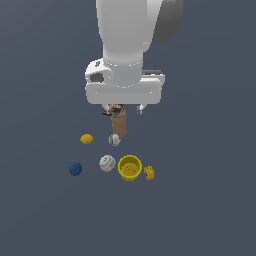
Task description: Pick up a designated object from a clutter of objects.
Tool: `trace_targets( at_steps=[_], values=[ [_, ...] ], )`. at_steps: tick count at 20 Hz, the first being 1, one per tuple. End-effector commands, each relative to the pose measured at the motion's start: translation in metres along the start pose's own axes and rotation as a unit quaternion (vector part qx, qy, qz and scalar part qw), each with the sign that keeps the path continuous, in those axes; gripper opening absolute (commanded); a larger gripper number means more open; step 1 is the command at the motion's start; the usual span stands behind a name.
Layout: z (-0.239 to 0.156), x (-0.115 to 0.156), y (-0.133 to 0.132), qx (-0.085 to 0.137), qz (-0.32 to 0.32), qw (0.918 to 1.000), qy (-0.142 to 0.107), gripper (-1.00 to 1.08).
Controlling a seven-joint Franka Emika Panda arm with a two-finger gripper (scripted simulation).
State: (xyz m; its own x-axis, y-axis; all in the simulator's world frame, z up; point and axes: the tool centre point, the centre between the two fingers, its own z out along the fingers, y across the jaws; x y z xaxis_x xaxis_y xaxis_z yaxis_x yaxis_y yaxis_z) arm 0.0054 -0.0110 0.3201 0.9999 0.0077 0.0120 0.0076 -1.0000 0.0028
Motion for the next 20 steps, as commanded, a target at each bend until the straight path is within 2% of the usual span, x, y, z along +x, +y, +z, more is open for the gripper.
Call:
trace_targets(
  at_steps=[1, 10, 20],
  values=[
    [0.000, 0.000, 0.000, 0.000, 0.000, 1.0000, 0.000, 1.00],
    [-0.005, -0.003, -0.022, 0.011, -0.027, 0.9996, 0.001, 1.00],
    [-0.001, 0.001, -0.017, 0.012, -0.027, 0.9996, 0.001, 1.00]
  ],
)
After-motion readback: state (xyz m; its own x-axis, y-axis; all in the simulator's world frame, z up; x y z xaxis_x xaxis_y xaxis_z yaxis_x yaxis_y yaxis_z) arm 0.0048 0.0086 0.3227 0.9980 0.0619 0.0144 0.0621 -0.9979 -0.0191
